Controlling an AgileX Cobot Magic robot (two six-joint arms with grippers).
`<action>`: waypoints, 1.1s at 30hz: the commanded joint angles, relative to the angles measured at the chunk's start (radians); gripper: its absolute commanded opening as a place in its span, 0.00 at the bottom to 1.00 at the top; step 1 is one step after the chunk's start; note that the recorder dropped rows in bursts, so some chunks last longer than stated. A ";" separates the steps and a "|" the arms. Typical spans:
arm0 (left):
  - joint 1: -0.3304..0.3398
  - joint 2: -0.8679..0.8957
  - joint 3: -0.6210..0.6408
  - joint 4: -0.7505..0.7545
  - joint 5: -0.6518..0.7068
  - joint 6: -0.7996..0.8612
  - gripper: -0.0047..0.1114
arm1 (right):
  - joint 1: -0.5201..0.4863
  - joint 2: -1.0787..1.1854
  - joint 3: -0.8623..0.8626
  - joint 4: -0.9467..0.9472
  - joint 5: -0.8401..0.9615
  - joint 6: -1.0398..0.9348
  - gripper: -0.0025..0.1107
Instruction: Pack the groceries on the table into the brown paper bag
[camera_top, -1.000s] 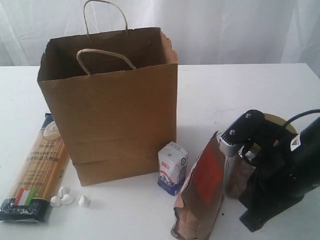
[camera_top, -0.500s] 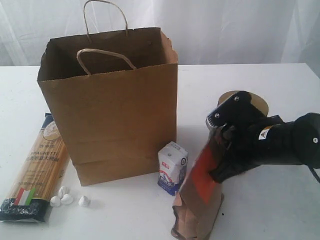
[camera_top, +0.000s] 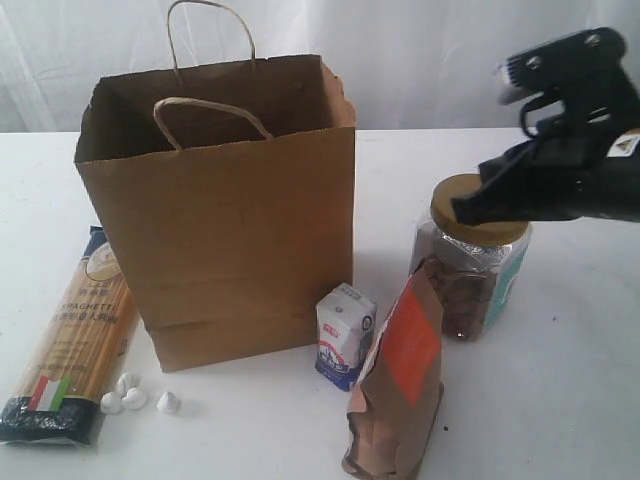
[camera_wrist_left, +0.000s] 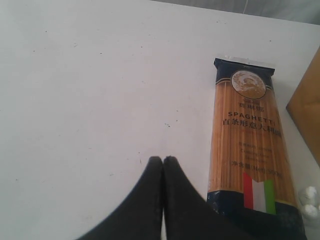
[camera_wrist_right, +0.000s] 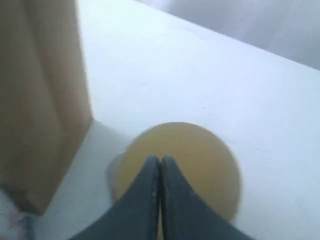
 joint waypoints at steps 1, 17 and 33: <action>0.002 -0.005 0.003 -0.003 -0.003 0.000 0.04 | -0.183 0.024 -0.002 -0.002 0.070 -0.080 0.02; 0.002 -0.005 0.003 -0.003 -0.003 0.000 0.04 | -0.389 0.077 0.267 0.562 0.271 -0.939 0.03; 0.002 -0.005 0.003 -0.003 -0.003 0.000 0.04 | -0.389 0.077 0.271 0.662 0.358 -0.946 0.94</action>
